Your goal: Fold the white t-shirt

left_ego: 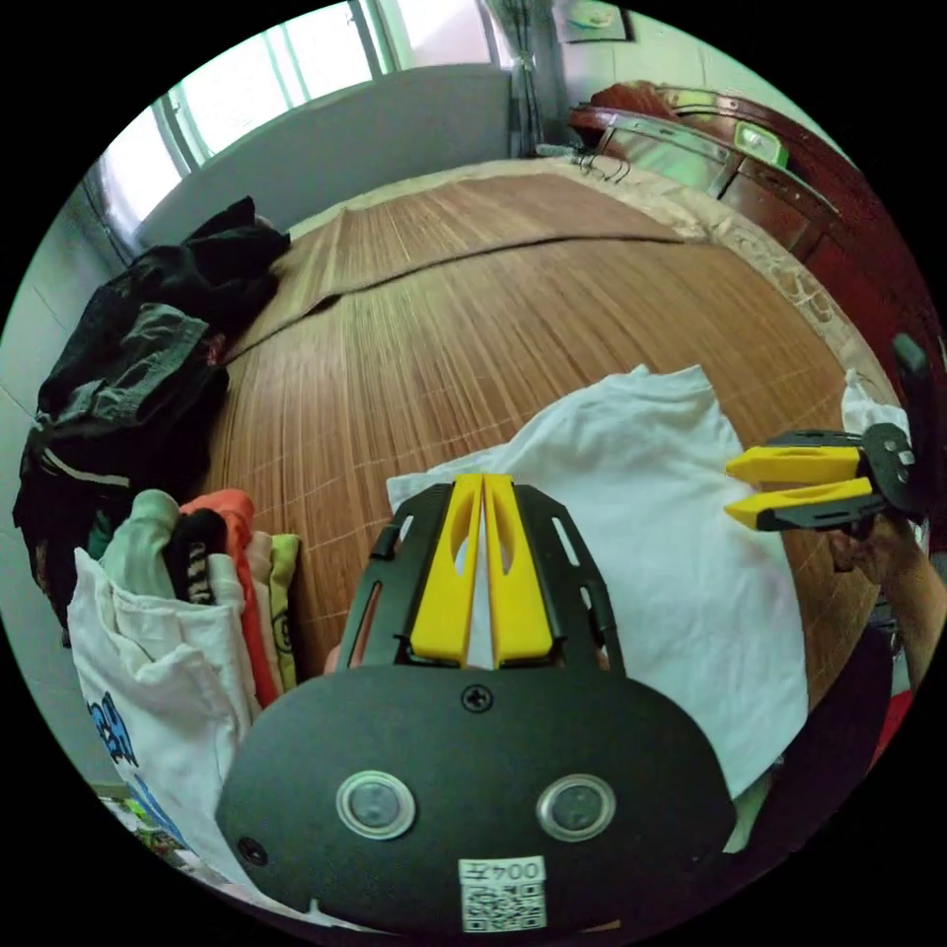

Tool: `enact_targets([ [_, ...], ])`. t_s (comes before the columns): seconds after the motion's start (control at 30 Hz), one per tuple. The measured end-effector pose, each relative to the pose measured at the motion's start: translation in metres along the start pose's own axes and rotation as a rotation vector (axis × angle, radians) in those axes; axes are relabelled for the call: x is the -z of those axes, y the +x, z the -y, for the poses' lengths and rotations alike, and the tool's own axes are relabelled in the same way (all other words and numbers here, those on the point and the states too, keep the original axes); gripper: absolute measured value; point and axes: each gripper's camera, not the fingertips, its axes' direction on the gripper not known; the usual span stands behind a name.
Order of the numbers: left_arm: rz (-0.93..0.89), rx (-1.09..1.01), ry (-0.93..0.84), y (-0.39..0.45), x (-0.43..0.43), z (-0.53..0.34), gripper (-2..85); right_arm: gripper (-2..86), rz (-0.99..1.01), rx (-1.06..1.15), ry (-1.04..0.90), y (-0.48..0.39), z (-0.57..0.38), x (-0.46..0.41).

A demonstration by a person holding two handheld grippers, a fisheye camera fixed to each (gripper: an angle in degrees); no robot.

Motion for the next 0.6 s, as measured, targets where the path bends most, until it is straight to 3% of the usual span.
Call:
enact_targets([
  [0.07,0.023,-0.026,0.027,0.003,0.005,-0.001,0.8,11.1,-0.063,0.013,0.068,0.004,0.009,0.012],
  [0.17,-0.014,-0.057,-0.16,0.004,-0.034,-0.006,0.8,11.2,-0.063,-0.016,-0.016,0.023,0.03,-0.008],
  [0.33,-0.082,0.027,0.034,-0.004,0.02,-0.037,1.0,12.3,-0.037,-0.033,-0.036,0.036,0.023,-0.001],
  [0.47,-0.183,0.042,0.208,0.004,0.082,-0.099,1.5,15.0,0.084,-0.052,0.058,0.025,-0.036,0.043],
  [0.6,-0.281,0.089,0.263,0.023,0.129,-0.188,3.5,18.3,0.184,-0.094,0.221,0.014,-0.111,0.075],
])
